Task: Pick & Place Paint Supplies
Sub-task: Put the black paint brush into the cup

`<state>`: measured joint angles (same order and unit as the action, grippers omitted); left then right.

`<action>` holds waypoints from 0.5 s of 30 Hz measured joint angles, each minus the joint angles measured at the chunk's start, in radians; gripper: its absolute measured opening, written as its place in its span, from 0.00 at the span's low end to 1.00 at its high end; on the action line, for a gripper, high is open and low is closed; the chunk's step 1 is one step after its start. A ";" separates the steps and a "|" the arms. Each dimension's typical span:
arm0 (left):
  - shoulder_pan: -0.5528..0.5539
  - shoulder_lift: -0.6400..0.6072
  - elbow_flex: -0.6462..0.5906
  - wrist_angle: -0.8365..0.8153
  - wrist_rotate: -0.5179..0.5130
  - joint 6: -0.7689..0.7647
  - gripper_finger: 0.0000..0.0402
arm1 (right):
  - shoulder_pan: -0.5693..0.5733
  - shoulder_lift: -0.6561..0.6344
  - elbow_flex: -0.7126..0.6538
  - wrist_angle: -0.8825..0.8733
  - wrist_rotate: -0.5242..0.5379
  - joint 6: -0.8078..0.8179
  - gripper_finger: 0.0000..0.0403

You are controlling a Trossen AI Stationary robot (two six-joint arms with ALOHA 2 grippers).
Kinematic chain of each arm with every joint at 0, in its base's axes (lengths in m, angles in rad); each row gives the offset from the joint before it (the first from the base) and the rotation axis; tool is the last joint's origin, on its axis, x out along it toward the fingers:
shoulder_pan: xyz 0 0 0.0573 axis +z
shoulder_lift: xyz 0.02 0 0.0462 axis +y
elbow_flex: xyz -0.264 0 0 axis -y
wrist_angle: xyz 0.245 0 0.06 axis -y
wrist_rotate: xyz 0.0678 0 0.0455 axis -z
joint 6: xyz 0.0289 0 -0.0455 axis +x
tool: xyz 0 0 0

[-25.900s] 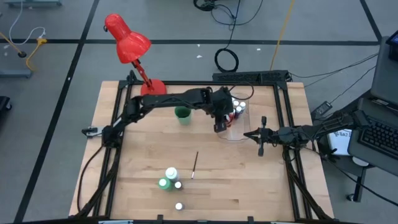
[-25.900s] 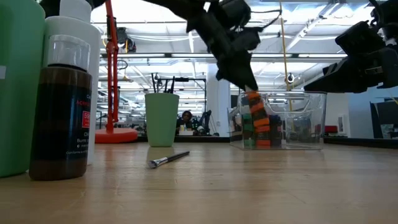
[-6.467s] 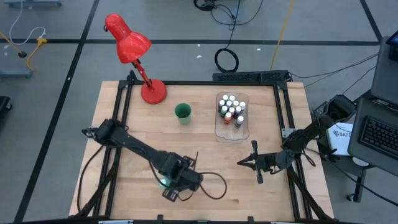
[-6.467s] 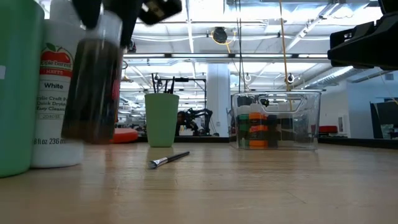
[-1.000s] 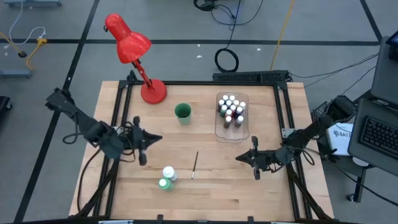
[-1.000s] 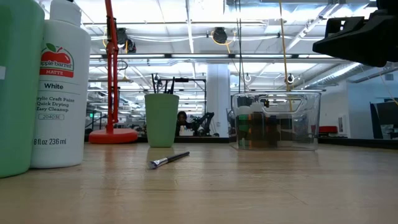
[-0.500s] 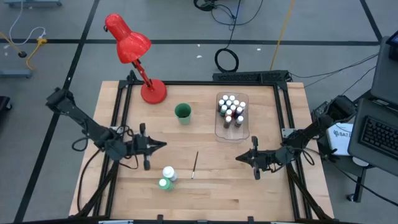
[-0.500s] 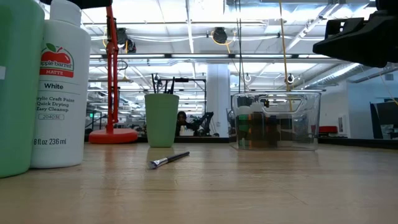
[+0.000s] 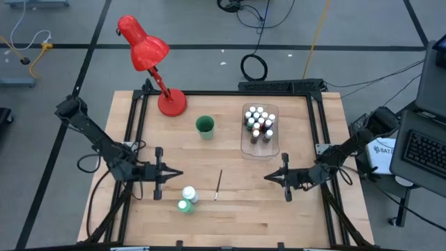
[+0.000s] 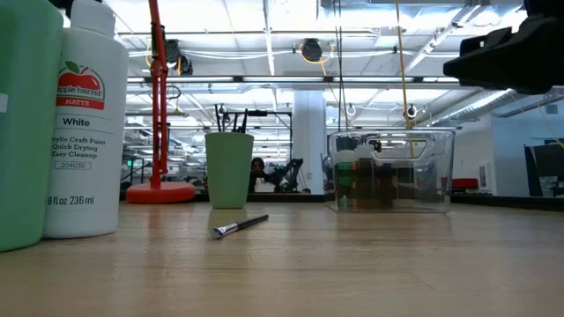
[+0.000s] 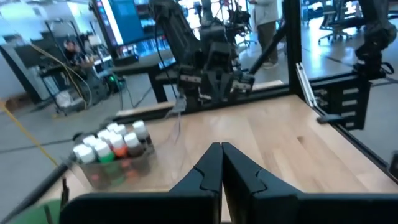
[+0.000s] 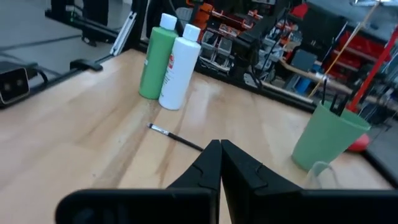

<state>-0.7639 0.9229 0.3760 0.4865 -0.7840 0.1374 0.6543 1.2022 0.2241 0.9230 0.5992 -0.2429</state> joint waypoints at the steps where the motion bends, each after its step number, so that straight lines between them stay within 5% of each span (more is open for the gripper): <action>1: 0.000 0.000 -0.008 0.000 0.001 -0.019 0.02 | 0.000 0.001 0.000 0.000 0.000 0.022 0.01; 10: -0.005 0.000 -0.032 -0.025 0.022 -0.057 0.04 | 0.000 0.077 0.007 0.081 0.137 0.049 0.00; 15: -0.005 0.000 -0.032 -0.042 0.021 -0.056 0.04 | -0.007 0.170 0.199 -0.036 0.134 0.037 0.00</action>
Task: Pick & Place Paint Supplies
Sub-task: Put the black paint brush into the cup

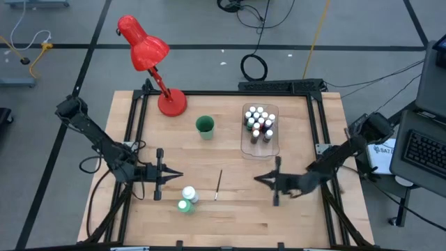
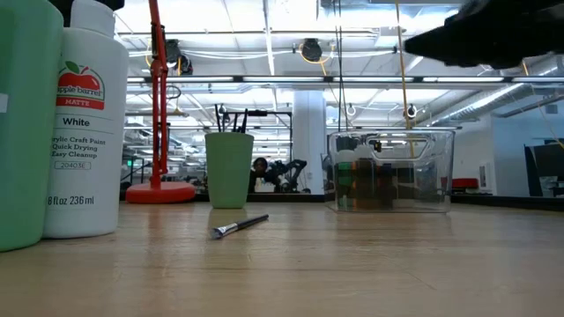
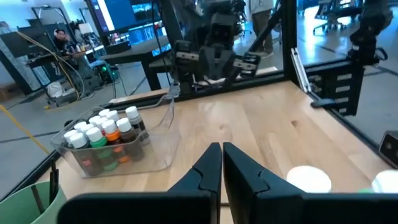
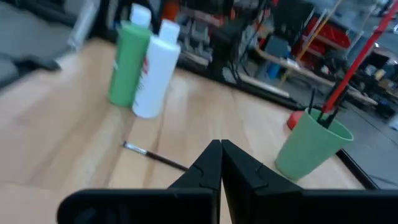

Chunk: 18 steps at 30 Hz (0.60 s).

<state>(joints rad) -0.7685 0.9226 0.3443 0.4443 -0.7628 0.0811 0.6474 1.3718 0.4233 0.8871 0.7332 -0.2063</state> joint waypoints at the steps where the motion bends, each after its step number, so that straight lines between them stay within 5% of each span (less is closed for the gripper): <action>1: 0.000 0.000 0.000 -0.006 0.000 0.000 0.04 | -0.010 0.026 0.049 -0.060 -0.003 0.000 0.00; 7: 0.000 0.000 0.000 -0.015 0.000 -0.035 0.00 | -0.067 0.193 0.310 -0.312 -0.099 -0.029 0.00; 18: 0.000 0.000 0.000 -0.034 0.059 -0.091 0.06 | -0.161 0.562 0.684 -0.377 -0.276 0.090 0.00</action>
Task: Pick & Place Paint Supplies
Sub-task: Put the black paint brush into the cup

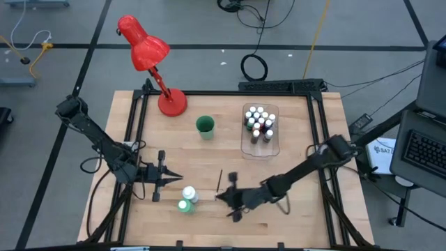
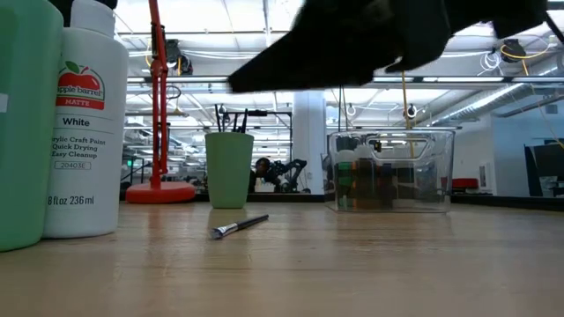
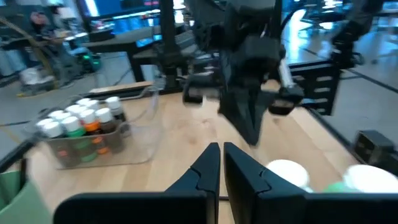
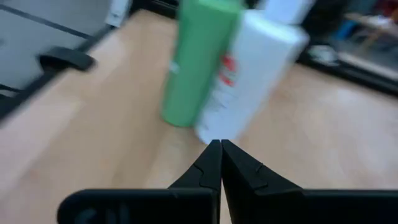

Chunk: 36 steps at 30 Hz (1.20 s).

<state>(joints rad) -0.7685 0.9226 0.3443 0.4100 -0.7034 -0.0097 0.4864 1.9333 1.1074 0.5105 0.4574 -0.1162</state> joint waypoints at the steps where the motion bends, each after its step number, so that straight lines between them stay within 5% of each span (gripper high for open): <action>1: 0.000 0.000 0.000 -0.002 0.019 0.000 0.06 | -0.008 0.036 0.032 -0.001 -0.038 0.013 0.00; 11: 0.000 0.000 0.001 -0.021 0.074 0.014 0.06 | -0.077 0.258 0.197 -0.062 -0.059 0.093 0.00; 25: 0.000 0.000 0.001 -0.021 0.074 0.031 0.06 | -0.070 0.251 0.204 -0.317 -0.197 0.235 0.00; 36: 0.000 0.000 0.001 -0.026 0.074 0.027 0.06 | 0.012 0.192 0.202 -0.547 -0.190 0.335 0.00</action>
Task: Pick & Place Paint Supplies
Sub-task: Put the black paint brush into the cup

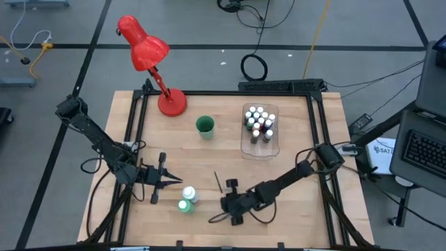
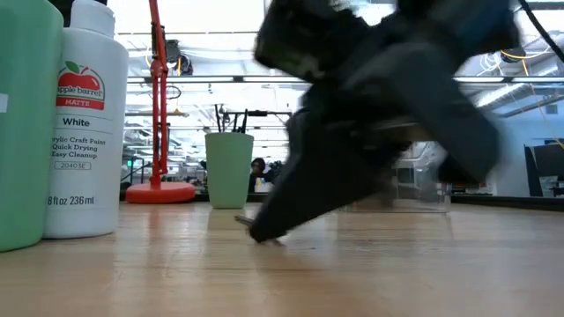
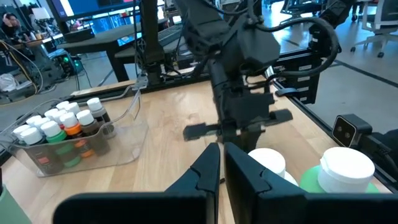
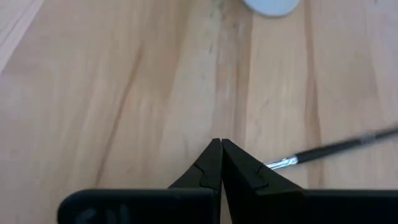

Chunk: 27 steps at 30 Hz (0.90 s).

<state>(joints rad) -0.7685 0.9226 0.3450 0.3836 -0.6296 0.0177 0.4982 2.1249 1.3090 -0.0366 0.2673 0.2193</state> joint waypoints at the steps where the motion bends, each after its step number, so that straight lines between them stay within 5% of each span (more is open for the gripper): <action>1: 0.000 0.000 0.000 0.000 0.000 0.000 0.06 | 0.008 -0.005 0.000 -0.010 0.010 0.007 0.00; 15: 0.000 0.000 0.000 0.001 0.000 -0.004 0.06 | 0.083 -0.070 -0.005 -0.180 0.160 0.136 0.00; 24: 0.000 0.000 0.000 0.001 0.000 -0.002 0.06 | 0.110 -0.128 -0.005 -0.001 0.274 -0.044 0.00; 27: 0.000 0.000 0.000 -0.002 0.000 -0.005 0.06 | 0.086 -0.125 -0.007 0.091 0.204 -0.125 0.00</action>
<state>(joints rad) -0.7685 0.9226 0.3454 0.3811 -0.6296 0.0129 0.5846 2.0001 1.3025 0.0543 0.4709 0.0944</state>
